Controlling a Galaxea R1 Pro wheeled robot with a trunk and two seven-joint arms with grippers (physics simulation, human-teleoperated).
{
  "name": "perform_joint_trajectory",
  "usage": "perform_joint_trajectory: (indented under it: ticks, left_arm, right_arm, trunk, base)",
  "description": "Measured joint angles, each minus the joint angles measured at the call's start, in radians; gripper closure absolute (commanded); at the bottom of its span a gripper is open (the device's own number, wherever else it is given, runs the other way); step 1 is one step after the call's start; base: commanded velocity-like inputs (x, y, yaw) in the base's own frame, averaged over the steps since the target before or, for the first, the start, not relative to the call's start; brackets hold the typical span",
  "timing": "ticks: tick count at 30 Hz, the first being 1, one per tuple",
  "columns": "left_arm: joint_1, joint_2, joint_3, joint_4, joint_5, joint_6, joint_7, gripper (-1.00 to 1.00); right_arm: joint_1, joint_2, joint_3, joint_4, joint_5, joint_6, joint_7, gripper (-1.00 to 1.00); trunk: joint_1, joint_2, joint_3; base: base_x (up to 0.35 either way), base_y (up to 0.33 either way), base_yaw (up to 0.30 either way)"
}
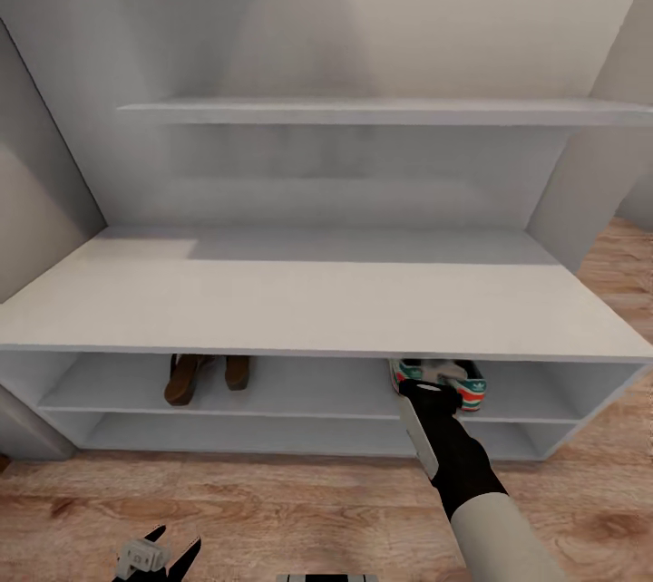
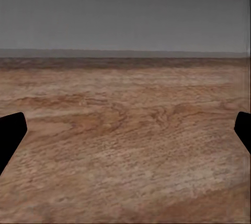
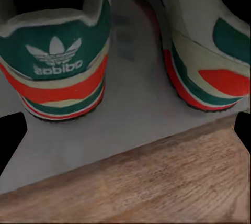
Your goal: Pick up the two gym shoes and the two sandals from the corridor floor and place them onto the hallstand (shoe rack) in the corridor, making sure they are on the rack and not on the floor. Arrange them so the two gym shoes are next to each other and the two sandals are next to each other.
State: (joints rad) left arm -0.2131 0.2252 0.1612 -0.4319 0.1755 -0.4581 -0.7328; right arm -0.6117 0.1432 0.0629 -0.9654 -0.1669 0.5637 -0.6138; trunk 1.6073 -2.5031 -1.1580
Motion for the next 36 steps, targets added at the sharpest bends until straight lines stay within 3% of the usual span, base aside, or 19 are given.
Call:
perform_joint_trajectory:
  ticks: [36]
  left_arm:
    - [0.0, 0.001, 0.01, 0.0, 0.001, 0.003, 0.002, -1.0]
  right_arm:
    - [0.002, -0.007, -0.002, 0.039, 0.003, -0.006, 0.004, -1.0]
  trunk:
    - [0.0, 0.0, 0.0]
  base:
    - [-0.328, -0.015, 0.0]
